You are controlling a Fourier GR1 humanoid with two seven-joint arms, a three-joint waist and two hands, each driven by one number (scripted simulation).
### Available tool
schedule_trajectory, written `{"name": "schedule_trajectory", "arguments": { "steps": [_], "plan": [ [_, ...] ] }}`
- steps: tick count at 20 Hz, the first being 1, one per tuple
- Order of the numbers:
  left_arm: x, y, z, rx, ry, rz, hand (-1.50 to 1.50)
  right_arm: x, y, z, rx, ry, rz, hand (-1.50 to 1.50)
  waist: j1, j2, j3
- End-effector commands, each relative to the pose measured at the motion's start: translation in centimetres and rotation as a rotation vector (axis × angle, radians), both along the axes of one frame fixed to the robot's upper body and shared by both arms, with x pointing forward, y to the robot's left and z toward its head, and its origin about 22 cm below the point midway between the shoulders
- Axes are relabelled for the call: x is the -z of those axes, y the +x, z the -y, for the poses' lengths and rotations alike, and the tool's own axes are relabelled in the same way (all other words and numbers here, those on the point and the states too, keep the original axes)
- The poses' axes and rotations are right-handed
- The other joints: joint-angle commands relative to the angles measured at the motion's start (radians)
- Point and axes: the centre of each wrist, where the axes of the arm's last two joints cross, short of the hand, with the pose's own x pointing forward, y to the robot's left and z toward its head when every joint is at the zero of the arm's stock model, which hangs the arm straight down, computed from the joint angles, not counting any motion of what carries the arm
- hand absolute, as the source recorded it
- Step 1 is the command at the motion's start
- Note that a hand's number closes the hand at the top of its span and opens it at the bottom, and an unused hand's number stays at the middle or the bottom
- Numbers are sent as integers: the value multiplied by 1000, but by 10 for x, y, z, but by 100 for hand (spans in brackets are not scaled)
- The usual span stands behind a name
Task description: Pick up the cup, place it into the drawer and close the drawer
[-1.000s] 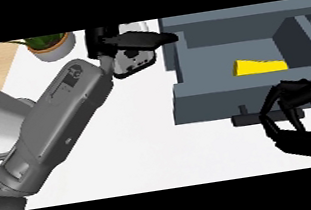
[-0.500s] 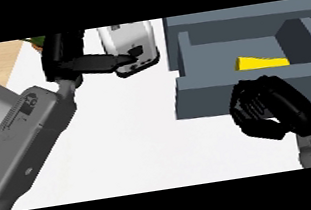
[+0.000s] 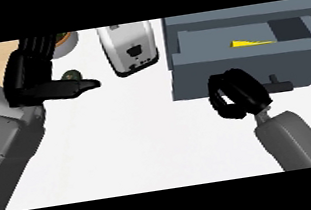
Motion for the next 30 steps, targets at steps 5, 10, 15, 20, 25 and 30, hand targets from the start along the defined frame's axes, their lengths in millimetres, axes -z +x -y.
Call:
{"name": "schedule_trajectory", "arguments": {
  "steps": [5, 10, 15, 20, 25, 30],
  "plan": [
    [26, -33, -34, 15, -6, 7, -150, 17, 65, 3, 43, -11, -40, 150, 28, 9, 1],
    [5, -22, -54, 23, -4, 0, -150, 25, 83, 7, 54, -19, -87, 150, 26, 18, 1],
    [15, -26, -64, 32, -10, -12, -150, 14, 94, 48, 98, 7, -119, 150, 37, 28, 2],
    [20, -27, -52, 72, -38, 4, -150, -14, 109, 55, 123, 41, -126, 150, 57, 36, 2],
    [27, -25, -44, 95, -36, -12, -150, -23, 114, 57, 128, 79, -122, 150, 68, 48, 3],
    [30, -29, -38, 124, -38, -10, -150, -26, 112, 72, 140, 149, -83, 150, 84, 49, 5]
  ]
}}
